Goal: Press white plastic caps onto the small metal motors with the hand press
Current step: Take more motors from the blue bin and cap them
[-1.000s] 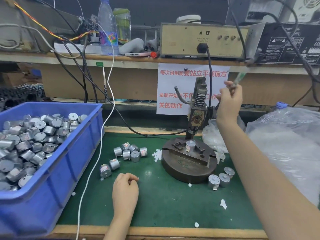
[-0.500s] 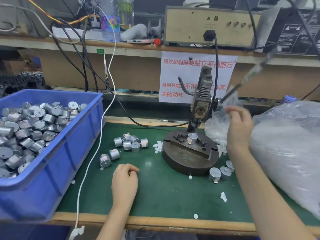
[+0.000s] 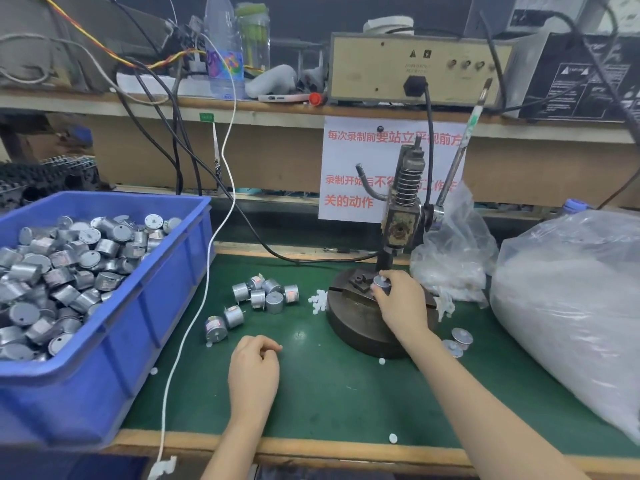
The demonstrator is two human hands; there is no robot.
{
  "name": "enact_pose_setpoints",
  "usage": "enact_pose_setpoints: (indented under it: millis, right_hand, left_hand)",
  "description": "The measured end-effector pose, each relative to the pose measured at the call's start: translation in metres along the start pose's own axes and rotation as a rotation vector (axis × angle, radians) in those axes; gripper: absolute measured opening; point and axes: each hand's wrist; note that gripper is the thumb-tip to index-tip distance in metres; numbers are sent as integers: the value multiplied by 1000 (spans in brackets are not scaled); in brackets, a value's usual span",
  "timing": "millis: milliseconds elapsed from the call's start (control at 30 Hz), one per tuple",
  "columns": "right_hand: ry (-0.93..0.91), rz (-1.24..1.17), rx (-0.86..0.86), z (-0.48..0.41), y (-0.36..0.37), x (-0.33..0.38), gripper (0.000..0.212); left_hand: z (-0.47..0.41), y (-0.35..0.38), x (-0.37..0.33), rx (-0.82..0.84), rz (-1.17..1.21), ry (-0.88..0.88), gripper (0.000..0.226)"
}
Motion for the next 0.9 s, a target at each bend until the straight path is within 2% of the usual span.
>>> enact_pose_setpoints:
  millis: [100,200,233,300,400,467,533,700,900]
  right_hand:
    - [-39,40,-44,7,-3,1,31]
    - [-35,67,-18,19,-12,0,35]
    - [-28,38,-8,25,-17,-1,32]
    - [-36,-71,5,43,-26,-6,12]
    - [-72,-131,3,80,-30,-15,5]
    - [-96,-77,-24,95,-28,-23,22]
    - [-86,-43,-38,97,-29,-28,27]
    - [-80,-15,-7,96,-37,-33,26]
    - [-49,126,15,103,-35,-44,27]
  left_hand:
    - [0,-1,0,2,-12,-1,33]
    - [0,-1,0,2,-14,0,31]
    - [0,-1,0,1,-11,1,31]
    - [0,-1,0,0,-3,5,31]
    - [0,-1,0,2,10,12,34]
    - [1,-2,0,6,14,22,34]
    - [1,-3,1,11,20,21,34]
    - [1,-4,2,18,52,14,37]
    - [0,-3,2,15,65,3,39]
Point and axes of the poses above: each hand's wrist, its own z-axis away from the middle knuckle, its own y-axis out of the palm, x = y × z, and after that the axes turned 6 degrees about -z, right-handed
